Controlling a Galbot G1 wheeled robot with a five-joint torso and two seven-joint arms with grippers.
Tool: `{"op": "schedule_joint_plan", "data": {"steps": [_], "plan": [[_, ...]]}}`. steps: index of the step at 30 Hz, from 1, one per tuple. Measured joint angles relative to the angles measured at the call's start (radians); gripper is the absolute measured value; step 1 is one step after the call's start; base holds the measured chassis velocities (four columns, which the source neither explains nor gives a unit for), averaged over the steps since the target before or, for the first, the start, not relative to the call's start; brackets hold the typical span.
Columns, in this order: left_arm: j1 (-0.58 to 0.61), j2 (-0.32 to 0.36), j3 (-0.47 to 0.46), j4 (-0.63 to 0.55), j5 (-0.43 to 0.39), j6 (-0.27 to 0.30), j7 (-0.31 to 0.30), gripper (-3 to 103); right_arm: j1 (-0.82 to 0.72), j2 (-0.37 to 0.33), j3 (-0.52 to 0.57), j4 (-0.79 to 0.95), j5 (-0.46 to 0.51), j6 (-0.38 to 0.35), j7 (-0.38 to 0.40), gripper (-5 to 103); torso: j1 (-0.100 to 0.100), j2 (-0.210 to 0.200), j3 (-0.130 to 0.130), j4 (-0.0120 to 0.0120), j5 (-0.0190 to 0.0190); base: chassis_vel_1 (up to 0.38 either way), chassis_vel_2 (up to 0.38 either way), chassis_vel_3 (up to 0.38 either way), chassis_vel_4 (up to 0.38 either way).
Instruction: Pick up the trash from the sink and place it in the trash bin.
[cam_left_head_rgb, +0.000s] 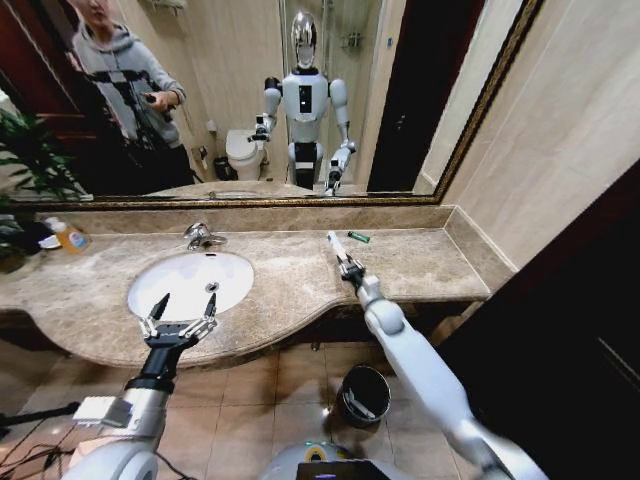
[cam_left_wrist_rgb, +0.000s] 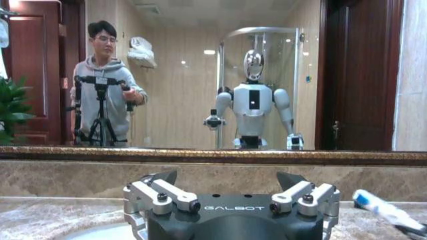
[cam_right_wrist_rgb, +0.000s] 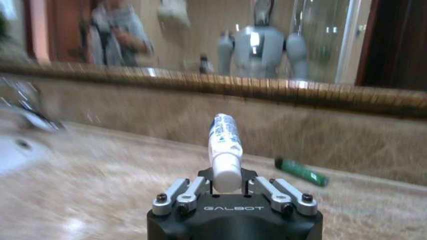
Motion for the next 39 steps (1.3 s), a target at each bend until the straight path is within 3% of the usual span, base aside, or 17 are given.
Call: {"op": "schedule_joint_plan", "data": {"steps": [5, 10, 15, 17, 21, 31, 33, 36, 39], "plan": [[0.000, 0.000, 0.000, 0.000, 0.000, 0.000, 0.000, 100, -0.168, -0.026, 0.053, 0.143, 0.025, 0.145, 0.002, 24, 0.000, 0.000, 0.000, 0.0003, 0.0001, 0.000, 0.000, 0.000, 0.000], [0.000, 0.000, 0.000, 0.000, 0.000, 0.000, 0.000, 100, -0.370, 0.024, 0.138, 0.239, 0.011, 0.263, 0.006, 24, 0.000, 0.000, 0.000, 0.0002, 0.0001, 0.000, 0.000, 0.000, 0.000], [0.000, 0.000, 0.000, 0.000, 0.000, 0.000, 0.000, 100, -0.513, 0.060, 0.201, 0.229, -0.025, 0.408, 0.005, 24, 0.000, 0.000, 0.000, 0.0003, 0.0000, 0.000, 0.000, 0.000, 0.000], [0.000, 0.000, 0.000, 0.000, 0.000, 0.000, 0.000, 100, -0.584, 0.076, 0.202, 0.164, -0.021, 0.507, 0.029, 24, 0.000, 0.000, 0.000, 0.0002, 0.0001, 0.000, 0.000, 0.000, 0.000], [0.000, 0.000, 0.000, 0.000, 0.000, 0.000, 0.000, 100, -0.633, 0.079, 0.178, 0.080, -0.010, 0.564, 0.060, 24, 0.000, 0.000, 0.000, 0.0001, 0.0002, 0.000, 0.000, 0.000, 0.000], [0.000, 0.000, 0.000, 0.000, 0.000, 0.000, 0.000, 100, -0.631, 0.085, 0.143, -0.105, 0.040, 0.599, 0.074, 24, 0.000, 0.000, 0.000, 0.0002, 0.0001, 0.000, 0.000, 0.000, 0.000], [0.000, 0.000, 0.000, 0.000, 0.000, 0.000, 0.000, 100, -0.575, 0.091, 0.140, -0.271, -0.012, 0.646, 0.079, 24, 0.000, 0.000, 0.000, 0.0003, 0.0001, 0.000, 0.000, 0.000, 0.000], [0.000, 0.000, 0.000, 0.000, 0.000, 0.000, 0.000, 100, -0.544, 0.101, 0.142, -0.362, -0.058, 0.681, 0.082, 24, 0.000, 0.000, 0.000, 0.0002, 0.0001, 0.000, 0.000, 0.000, 0.000], [0.000, 0.000, 0.000, 0.000, 0.000, 0.000, 0.000, 100, -0.434, 0.137, 0.143, -0.669, -0.149, 0.742, 0.083, 24, 0.000, 0.000, 0.000, 0.0004, 0.0002, 0.000, 0.000, 0.000, 0.000]]}}
